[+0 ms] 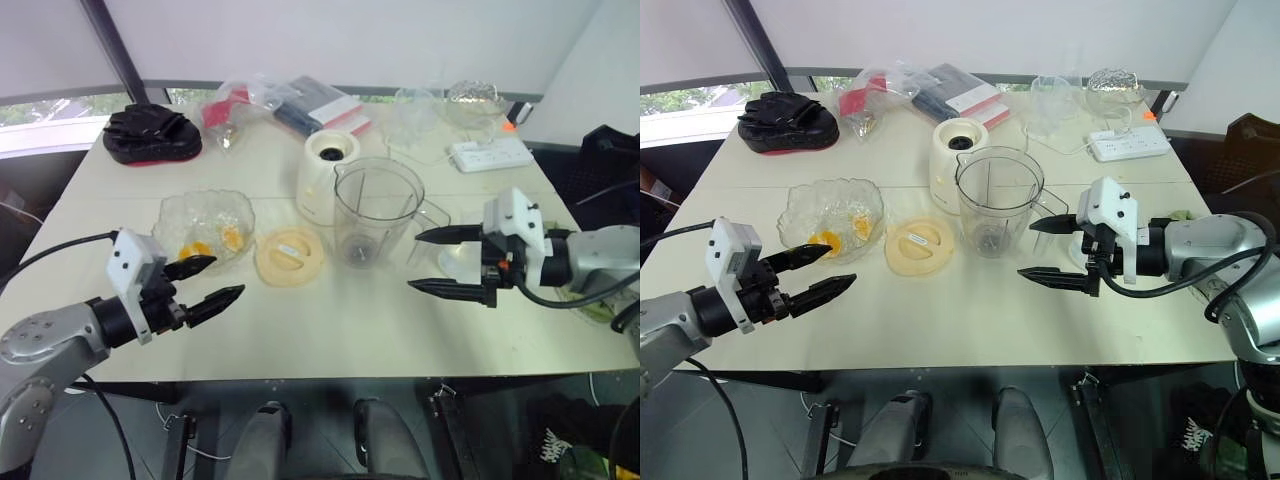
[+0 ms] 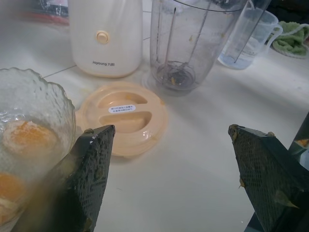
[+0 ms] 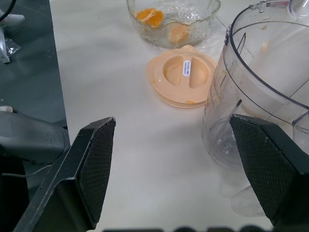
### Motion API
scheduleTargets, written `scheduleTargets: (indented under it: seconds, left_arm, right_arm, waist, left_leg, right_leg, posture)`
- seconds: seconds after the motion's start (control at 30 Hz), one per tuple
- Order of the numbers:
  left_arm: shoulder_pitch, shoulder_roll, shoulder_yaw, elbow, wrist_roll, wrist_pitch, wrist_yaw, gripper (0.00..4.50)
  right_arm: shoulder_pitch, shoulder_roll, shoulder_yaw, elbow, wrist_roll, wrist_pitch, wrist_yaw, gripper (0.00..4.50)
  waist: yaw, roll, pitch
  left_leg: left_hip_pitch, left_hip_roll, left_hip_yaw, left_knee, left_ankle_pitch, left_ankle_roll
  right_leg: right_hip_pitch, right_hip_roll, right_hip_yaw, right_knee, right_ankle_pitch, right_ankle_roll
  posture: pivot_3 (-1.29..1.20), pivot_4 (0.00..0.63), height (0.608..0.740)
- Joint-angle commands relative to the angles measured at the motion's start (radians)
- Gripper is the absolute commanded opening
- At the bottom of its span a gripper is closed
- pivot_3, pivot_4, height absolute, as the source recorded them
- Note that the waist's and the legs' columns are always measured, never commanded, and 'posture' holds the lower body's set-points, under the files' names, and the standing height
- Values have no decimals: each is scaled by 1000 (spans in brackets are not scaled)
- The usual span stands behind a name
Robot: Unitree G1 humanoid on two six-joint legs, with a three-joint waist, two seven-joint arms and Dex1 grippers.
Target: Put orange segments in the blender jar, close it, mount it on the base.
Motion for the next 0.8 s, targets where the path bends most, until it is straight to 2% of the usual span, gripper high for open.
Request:
scheduleTargets:
  seconds: [0.03, 0.8]
  left_arm:
    - [-6, 14, 27, -38, -7, -16, 6, 3901]
    - [-26, 40, 20, -10, -13, -1, 4, 3901]
  right_arm:
    - [-20, 3, -15, -8, 4, -18, 1, 3923]
    - [-5, 27, -13, -25, 2, -14, -34, 3923]
  waist:
    - [0, 0, 0]
    - [0, 0, 0]
  left_leg:
    - [0, 0, 0, 0, 0, 0]
    - [0, 0, 0, 0, 0, 0]
  right_leg:
    - [0, 0, 0, 0, 0, 0]
    - [0, 0, 0, 0, 0, 0]
  posture:
    - [0, 150, 740]
    - [0, 150, 740]
